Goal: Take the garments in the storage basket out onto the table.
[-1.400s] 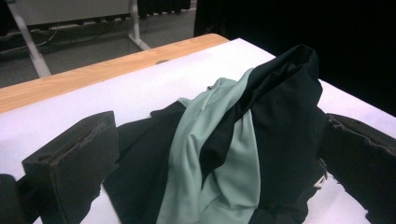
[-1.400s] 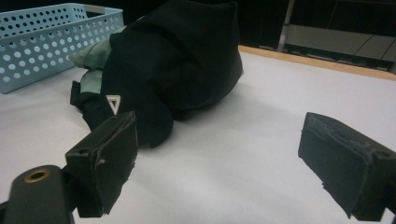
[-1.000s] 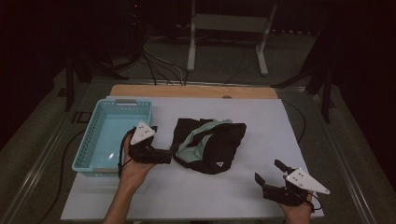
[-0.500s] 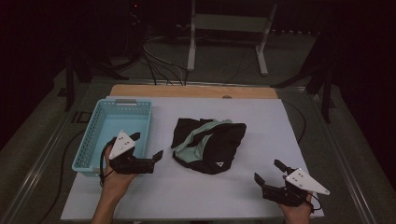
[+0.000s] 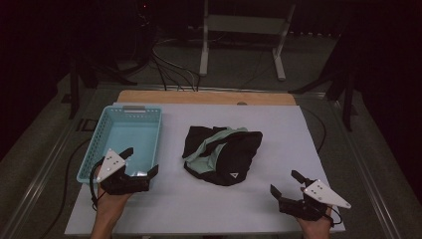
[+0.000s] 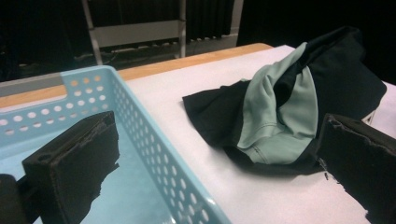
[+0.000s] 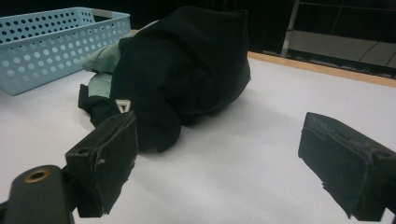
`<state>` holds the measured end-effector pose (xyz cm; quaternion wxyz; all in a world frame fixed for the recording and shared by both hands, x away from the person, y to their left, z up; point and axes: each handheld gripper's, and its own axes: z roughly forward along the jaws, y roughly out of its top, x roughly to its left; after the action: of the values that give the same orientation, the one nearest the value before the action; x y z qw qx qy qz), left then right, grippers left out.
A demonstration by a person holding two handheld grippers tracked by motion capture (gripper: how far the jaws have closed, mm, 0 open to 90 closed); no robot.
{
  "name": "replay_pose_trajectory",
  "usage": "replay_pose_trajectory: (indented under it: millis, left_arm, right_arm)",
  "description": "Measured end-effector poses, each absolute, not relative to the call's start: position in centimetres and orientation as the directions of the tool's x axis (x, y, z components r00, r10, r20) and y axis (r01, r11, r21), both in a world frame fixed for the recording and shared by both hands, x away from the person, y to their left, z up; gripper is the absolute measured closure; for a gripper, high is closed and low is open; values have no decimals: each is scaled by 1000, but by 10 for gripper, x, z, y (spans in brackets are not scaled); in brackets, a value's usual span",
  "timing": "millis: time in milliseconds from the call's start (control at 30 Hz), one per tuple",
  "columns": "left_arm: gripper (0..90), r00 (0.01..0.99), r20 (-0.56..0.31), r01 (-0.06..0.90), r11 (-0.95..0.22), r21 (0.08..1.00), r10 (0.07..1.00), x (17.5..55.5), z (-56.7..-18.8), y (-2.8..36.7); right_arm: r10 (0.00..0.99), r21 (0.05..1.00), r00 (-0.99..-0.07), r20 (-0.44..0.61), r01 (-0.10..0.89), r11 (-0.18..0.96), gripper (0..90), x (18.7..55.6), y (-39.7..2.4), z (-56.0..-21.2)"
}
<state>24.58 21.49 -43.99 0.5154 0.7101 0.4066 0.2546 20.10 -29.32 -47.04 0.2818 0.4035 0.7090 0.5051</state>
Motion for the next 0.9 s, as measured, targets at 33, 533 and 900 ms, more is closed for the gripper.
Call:
replay_pose_trajectory:
  millis: [33, 533, 900]
  left_arm:
    - [0, 536, -56, 314, -138, 939, 842, 245, -440, 216]
    - [1, 486, -63, 296, -97, 950, 872, 240, -439, 237]
    - [1, 464, -84, 298, -66, 952, 882, 242, -441, 245]
  right_arm:
    - [857, 944, -516, 7, 287, 165, 118, 201, -293, -470]
    - [851, 945, -524, 6, 282, 167, 118, 201, -292, -470]
    - [852, 945, -523, 4, 282, 168, 118, 200, -292, -470]
